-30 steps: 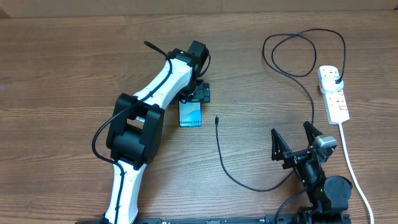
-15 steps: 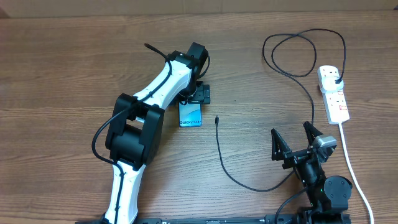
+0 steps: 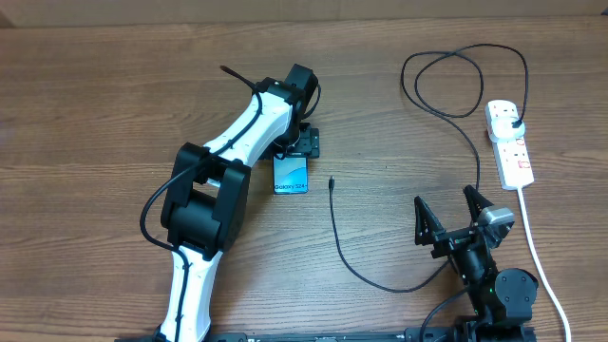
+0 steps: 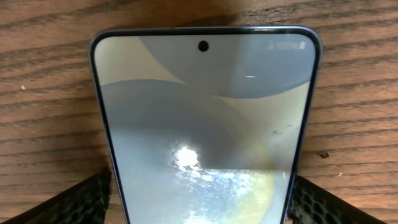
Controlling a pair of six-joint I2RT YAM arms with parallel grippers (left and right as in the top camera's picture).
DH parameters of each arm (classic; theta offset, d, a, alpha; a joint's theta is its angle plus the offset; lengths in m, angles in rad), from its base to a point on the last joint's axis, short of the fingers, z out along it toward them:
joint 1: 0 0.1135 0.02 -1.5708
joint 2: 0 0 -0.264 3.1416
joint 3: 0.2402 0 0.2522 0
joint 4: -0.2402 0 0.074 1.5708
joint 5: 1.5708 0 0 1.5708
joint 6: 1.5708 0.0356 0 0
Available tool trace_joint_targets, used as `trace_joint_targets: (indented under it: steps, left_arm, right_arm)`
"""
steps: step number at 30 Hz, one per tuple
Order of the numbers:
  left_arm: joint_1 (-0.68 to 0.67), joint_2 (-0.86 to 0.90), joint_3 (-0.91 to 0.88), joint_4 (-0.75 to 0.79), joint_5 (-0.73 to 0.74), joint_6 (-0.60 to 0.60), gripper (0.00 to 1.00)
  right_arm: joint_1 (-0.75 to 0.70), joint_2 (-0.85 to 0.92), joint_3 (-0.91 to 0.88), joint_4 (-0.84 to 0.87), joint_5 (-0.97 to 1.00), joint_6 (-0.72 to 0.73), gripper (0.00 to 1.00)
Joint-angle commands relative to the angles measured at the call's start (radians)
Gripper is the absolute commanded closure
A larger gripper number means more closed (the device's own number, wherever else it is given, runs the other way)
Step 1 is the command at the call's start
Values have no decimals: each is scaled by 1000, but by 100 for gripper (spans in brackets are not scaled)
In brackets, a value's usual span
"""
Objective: Plug charger to phone and switch on socket
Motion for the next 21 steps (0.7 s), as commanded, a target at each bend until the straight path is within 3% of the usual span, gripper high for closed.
trace_joint_targets:
  steps: [1, 12, 14, 16, 21]
  left_arm:
    - [-1, 22, -37, 11, 71, 18, 12]
    - [-1, 16, -35, 6, 83, 10, 18]
    - [-1, 14, -35, 3, 83, 10, 15]
    - [-1, 14, -35, -12, 84, 10, 0]
    - [-1, 14, -35, -50, 108, 10, 2]
  right_arm:
    - [-1, -5, -10, 6, -1, -2, 0]
    - [-1, -5, -10, 6, -1, -2, 0]
    - [-1, -5, -10, 6, -1, -2, 0]
    - [-1, -5, -10, 6, -1, -2, 0]
    - [-1, -5, -10, 6, -1, -2, 0]
